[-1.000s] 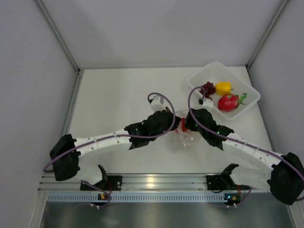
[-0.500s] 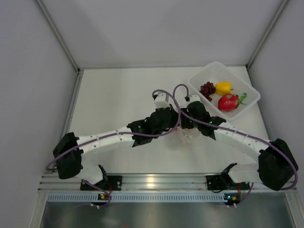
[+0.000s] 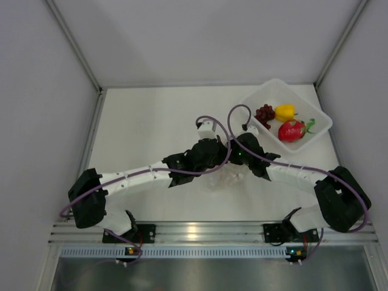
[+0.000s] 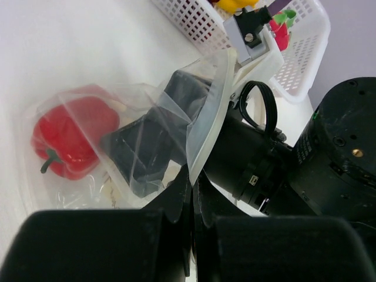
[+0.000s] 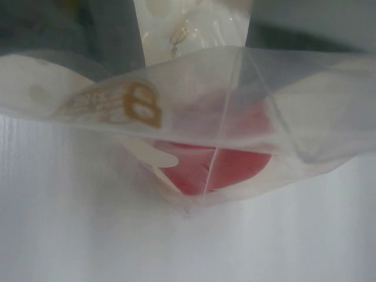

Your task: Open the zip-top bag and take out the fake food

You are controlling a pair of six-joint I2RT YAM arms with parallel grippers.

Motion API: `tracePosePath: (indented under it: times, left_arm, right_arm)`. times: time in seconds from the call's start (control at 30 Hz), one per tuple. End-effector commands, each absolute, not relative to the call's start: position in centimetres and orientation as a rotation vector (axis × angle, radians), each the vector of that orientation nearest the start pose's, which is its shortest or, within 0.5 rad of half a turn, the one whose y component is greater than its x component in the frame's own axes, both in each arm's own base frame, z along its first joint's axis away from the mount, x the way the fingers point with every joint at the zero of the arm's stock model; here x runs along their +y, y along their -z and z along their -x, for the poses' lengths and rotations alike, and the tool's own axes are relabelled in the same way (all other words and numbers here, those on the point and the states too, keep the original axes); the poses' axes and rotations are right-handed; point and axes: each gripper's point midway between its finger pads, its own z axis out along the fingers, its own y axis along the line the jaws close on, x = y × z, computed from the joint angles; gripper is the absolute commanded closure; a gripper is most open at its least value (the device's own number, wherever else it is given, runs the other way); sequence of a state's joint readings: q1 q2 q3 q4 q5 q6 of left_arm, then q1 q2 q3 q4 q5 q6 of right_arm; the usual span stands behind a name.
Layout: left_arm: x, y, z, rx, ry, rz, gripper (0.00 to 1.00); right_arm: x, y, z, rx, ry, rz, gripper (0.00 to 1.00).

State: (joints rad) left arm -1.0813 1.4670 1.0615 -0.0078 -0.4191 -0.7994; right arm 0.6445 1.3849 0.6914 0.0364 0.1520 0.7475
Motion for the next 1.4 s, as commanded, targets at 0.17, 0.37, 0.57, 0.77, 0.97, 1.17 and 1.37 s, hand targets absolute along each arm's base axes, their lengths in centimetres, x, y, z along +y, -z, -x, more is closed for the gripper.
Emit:
tracePosePath:
  times: [0.17, 0.37, 0.57, 0.77, 0.97, 1.17, 1.37]
  left_arm:
    - [-37.8, -19.2, -24.3, 2.082, 0.834, -0.002, 1.0]
    - [-37.6, -21.0, -24.5, 2.042, 0.851, 0.006, 1.0]
    - [-35.8, -24.1, -25.2, 1.921, 0.911, 0.199, 1.0]
    - [-32.8, -25.9, -24.8, 1.831, 0.935, 0.385, 1.0]
    - [-32.1, -23.8, -23.7, 1.86, 1.005, 0.489, 1.0]
    - [-32.5, -20.6, -22.4, 1.914, 0.992, 0.496, 1.0]
    - [-32.5, -17.2, -22.5, 1.972, 0.921, 0.505, 1.0]
  right_arm:
    - [25.6, -12.7, -31.8, 2.106, -0.911, -0.441, 0.39]
    - [25.9, -12.6, -31.7, 2.166, -0.868, -0.331, 0.46]
    - [25.8, -9.5, -31.3, 2.298, -0.772, -0.202, 0.53]
    - [18.7, -7.5, -32.3, 2.359, -0.298, -0.084, 0.53]
    - [12.3, -11.0, -34.8, 2.353, 0.247, 0.128, 0.52]
    - [11.4, -13.6, -36.1, 2.348, 0.419, 0.26, 0.51]
    - [16.0, -10.6, -33.8, 2.449, 0.023, 0.198, 0.48]
